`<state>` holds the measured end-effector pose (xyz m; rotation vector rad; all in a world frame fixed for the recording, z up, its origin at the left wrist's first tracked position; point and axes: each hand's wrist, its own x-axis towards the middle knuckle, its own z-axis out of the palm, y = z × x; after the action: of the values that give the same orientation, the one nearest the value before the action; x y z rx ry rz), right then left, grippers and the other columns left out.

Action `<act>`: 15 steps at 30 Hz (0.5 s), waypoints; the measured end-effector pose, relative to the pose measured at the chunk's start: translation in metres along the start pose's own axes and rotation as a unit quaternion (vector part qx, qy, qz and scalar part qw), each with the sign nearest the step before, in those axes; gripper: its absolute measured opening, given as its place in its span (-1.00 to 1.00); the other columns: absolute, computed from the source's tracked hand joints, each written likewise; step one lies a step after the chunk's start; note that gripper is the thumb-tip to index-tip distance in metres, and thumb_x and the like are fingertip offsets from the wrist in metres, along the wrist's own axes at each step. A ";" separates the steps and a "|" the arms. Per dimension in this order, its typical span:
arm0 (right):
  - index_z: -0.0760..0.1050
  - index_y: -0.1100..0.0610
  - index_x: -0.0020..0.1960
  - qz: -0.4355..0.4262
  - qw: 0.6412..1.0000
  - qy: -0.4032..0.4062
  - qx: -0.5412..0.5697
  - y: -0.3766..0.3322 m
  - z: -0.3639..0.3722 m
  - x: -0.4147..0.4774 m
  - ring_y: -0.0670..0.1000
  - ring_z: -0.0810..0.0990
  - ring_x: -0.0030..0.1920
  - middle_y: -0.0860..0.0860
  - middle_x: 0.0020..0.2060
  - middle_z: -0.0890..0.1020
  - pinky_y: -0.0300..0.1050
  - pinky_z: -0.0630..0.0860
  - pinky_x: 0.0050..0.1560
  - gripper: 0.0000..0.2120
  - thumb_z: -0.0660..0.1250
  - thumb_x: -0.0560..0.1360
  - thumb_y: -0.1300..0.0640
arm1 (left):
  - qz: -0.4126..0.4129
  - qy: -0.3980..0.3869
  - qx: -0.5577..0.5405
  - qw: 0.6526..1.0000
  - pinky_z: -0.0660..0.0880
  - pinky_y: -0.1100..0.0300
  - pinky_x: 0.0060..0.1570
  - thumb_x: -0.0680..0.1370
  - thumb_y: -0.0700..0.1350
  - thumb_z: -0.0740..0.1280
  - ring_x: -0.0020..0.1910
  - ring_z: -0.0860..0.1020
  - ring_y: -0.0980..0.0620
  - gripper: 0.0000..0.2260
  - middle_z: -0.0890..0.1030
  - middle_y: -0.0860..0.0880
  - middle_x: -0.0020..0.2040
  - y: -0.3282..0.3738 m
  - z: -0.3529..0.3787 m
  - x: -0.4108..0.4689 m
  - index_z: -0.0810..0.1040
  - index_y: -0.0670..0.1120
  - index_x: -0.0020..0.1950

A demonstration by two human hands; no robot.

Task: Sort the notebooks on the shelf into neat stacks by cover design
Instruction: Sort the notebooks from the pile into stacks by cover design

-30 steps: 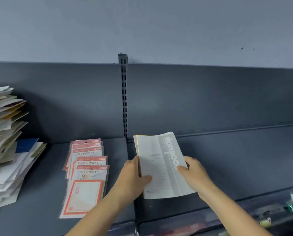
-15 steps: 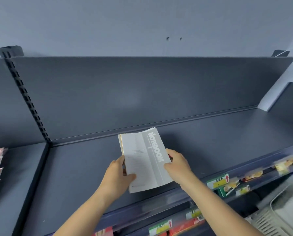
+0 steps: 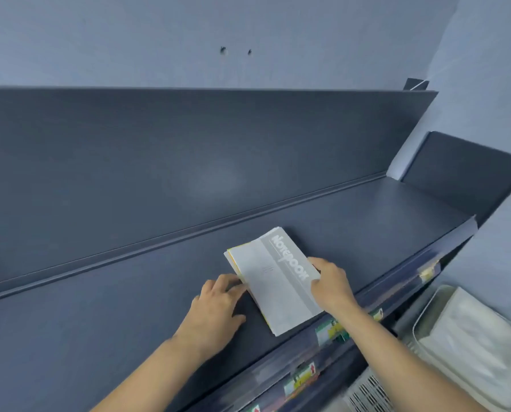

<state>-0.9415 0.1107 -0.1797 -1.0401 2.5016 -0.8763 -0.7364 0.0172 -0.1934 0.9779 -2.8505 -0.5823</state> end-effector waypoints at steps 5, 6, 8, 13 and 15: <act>0.58 0.16 0.05 0.028 0.999 0.036 -0.019 0.016 -0.004 0.031 0.10 0.56 -0.20 0.07 -0.12 0.62 -0.12 0.54 -0.21 -0.56 0.05 0.42 0.48 | 0.101 -0.010 0.088 0.991 0.20 0.09 0.35 0.62 0.06 0.16 0.48 0.06 0.02 -0.50 0.05 0.17 0.53 0.003 0.005 0.025 0.09 0.19 0.54; 0.57 0.18 -0.02 0.028 0.999 0.040 -0.023 0.018 -0.004 0.036 0.07 0.52 -0.28 0.08 -0.17 0.62 -0.15 0.49 -0.29 -0.59 0.04 0.40 0.49 | 0.113 -0.011 0.098 0.989 0.19 0.09 0.35 0.63 0.07 0.14 0.49 0.05 0.02 -0.51 0.06 0.16 0.53 0.004 0.007 0.031 0.08 0.19 0.54; 0.54 0.22 -0.16 0.033 0.998 0.041 -0.028 0.021 -0.004 0.045 0.00 0.37 -0.42 0.05 -0.31 0.55 -0.22 0.35 -0.43 -0.65 0.03 0.38 0.49 | 0.129 -0.015 0.109 0.986 0.17 0.09 0.37 0.64 0.08 0.11 0.50 0.06 0.01 -0.52 0.08 0.12 0.54 0.008 0.012 0.043 0.07 0.17 0.55; 0.50 0.05 -0.26 0.034 0.999 0.028 -0.014 0.031 -0.008 0.058 0.11 0.38 -0.32 0.00 -0.35 0.49 -0.25 0.26 -0.44 -0.66 0.13 0.46 0.42 | 0.120 -0.035 0.062 0.990 0.25 0.14 0.39 0.63 0.08 0.14 0.45 0.20 0.02 -0.60 0.22 0.02 0.49 0.027 0.021 0.061 0.32 0.04 0.46; 0.58 0.11 0.16 0.039 0.999 0.002 0.002 0.037 -0.014 0.062 0.09 0.58 -0.06 0.04 0.05 0.62 -0.25 0.44 -0.18 -0.69 0.19 0.52 0.34 | 0.098 -0.027 0.044 0.994 0.31 0.15 0.35 0.63 0.07 0.15 0.42 0.25 0.03 -0.63 0.27 0.01 0.45 0.034 0.027 0.067 0.39 0.00 0.41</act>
<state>-1.0118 0.0929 -0.1945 -0.9340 2.5243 -0.8622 -0.8141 0.0097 -0.2089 0.6895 -2.9968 -0.4739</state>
